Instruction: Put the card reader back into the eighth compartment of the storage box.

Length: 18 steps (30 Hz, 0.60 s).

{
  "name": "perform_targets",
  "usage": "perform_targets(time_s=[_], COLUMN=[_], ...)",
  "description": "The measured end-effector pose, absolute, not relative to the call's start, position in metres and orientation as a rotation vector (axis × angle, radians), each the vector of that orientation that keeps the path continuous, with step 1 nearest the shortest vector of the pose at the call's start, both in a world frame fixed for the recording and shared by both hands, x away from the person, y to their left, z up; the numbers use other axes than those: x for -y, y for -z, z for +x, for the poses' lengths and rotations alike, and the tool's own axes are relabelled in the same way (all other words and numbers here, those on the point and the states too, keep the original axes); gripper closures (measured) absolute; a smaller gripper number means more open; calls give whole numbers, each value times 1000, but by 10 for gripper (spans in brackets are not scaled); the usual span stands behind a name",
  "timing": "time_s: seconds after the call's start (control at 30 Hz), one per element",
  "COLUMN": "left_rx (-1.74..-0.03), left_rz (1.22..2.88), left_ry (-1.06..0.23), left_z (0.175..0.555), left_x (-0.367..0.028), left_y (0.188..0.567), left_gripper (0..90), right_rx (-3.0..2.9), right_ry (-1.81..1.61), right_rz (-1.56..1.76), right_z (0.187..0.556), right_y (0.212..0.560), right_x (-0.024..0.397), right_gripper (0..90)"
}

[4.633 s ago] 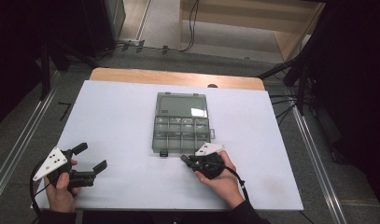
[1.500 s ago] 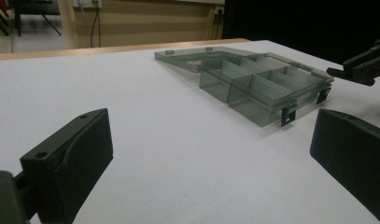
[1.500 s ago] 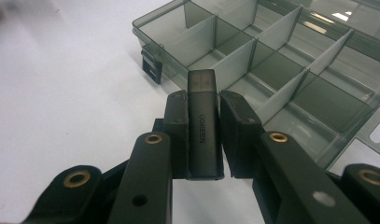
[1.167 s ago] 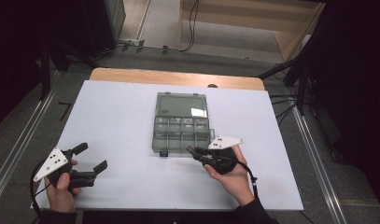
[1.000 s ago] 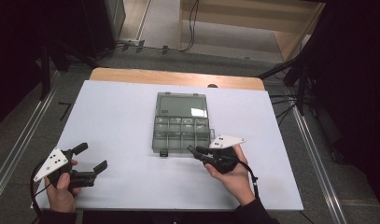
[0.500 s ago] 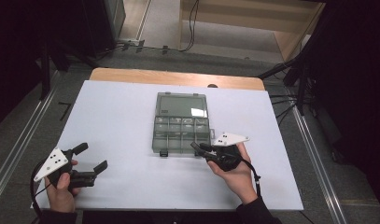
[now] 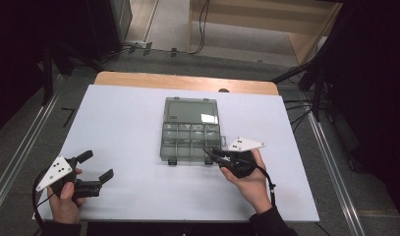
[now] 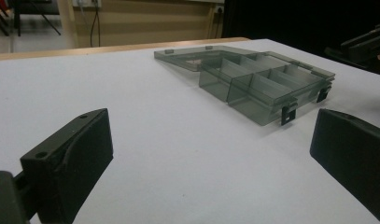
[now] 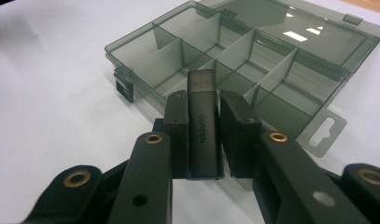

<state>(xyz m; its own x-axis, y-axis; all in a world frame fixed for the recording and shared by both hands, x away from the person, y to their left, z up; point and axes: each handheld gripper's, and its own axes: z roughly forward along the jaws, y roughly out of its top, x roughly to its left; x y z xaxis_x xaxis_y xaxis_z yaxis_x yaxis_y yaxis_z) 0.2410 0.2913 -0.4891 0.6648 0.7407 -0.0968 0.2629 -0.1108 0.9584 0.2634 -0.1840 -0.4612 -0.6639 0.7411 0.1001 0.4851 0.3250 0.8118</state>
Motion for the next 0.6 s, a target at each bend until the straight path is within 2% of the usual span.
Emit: perform_targets(time_s=[0.6], left_rx=[-827], left_rz=[1677], left_ry=[-492], left_z=[241], left_x=[-290], left_y=[489], left_gripper=[0], right_rx=[-2281], right_ry=[-1263], right_rz=[1135], right_z=[274], right_y=[466], right_x=[189], right_gripper=[722])
